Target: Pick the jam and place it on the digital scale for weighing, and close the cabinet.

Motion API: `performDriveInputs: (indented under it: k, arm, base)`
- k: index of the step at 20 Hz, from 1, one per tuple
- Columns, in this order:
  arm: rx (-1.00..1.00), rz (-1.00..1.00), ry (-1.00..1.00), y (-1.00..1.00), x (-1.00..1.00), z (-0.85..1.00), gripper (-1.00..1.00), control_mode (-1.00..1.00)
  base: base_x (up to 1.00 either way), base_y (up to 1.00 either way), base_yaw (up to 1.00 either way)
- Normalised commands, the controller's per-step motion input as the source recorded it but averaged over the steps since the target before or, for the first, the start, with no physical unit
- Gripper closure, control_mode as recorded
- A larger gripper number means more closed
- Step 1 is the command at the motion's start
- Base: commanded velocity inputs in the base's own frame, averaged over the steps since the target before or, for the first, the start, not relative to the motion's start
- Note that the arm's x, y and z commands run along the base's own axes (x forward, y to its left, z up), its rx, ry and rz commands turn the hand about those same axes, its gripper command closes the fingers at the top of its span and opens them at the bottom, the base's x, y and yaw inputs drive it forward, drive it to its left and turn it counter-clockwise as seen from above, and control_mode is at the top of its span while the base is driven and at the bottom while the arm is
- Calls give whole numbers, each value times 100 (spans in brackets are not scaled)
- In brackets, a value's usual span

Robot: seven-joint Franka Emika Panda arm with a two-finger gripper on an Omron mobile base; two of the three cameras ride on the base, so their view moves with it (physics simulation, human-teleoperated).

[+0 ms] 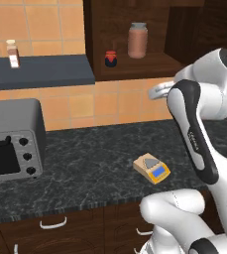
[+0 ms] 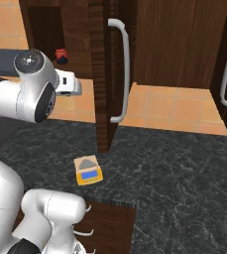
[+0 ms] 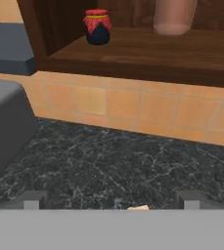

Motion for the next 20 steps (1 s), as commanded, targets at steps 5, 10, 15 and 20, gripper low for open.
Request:
performDriveInputs:
  k: [5,10,15,20]
  arm:
    - [1,6,-21,20,0,59,-100,-100]
    - [0,10,-22,5,9,56,-100,-100]
    - [9,13,-15,11,21,31,-100,-100]
    - [3,7,0,38,42,0,-100,-100]
  base:
    - [0,0,0]
    - [0,0,0]
    - [0,0,0]
    - [0,0,0]
